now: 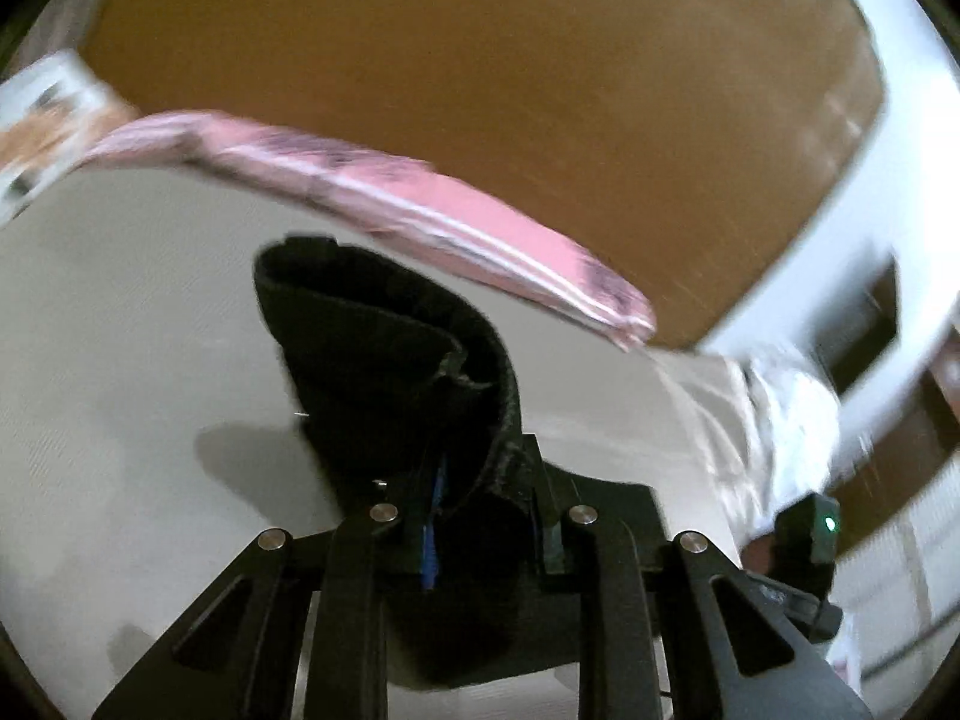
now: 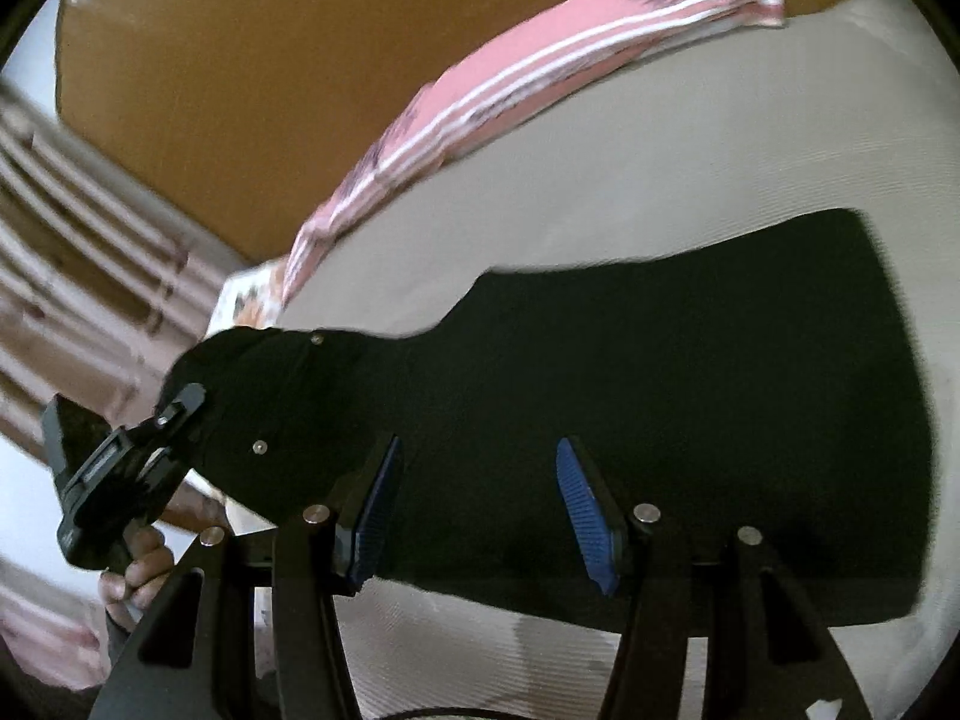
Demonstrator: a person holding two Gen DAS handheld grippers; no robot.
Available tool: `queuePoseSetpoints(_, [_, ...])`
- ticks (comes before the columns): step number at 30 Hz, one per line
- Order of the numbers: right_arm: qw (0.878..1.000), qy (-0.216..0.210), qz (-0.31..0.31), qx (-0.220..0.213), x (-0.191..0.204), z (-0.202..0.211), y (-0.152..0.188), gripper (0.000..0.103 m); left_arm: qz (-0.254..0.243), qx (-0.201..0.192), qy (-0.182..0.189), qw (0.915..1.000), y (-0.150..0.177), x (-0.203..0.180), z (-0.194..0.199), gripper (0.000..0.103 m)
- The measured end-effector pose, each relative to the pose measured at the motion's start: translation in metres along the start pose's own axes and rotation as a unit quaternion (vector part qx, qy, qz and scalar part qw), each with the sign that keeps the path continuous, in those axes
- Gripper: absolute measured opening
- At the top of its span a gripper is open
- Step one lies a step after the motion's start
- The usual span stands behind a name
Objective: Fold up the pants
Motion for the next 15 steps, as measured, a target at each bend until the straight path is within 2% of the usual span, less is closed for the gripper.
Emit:
queuePoseSetpoints(4, [0.999,0.019,-0.023,-0.031,-0.031,0.028,-0.018,0.052,-0.037,0.043,0.066,0.9962,0.024,-0.07,-0.041,0.021])
queuePoseSetpoints(8, [0.997,0.039,-0.038,-0.048,-0.062,0.05,-0.027,0.052,-0.072,0.094,0.107,0.9872,0.066,-0.124,-0.079,0.021])
queuePoseSetpoints(11, [0.995,0.047,-0.06,-0.058,-0.085,0.061,-0.03,0.052,-0.085,0.139,0.119,0.9793,0.104,-0.145,-0.103,0.021])
queuePoseSetpoints(15, [0.993,0.049,-0.09,-0.056,-0.105,0.064,-0.026,0.052,-0.126,0.19,0.108,0.9676,0.157,-0.158,-0.132,0.022])
Point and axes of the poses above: each gripper's, at about its wrist camera, not at the fingertips, and z roughly against the way its jaws point, x to its left, y to its underside, the point moved 9 cm from there along -z, roughly the way its jaws point, and after that the axes turned 14 degrees about -x, right-handed, at the moved point
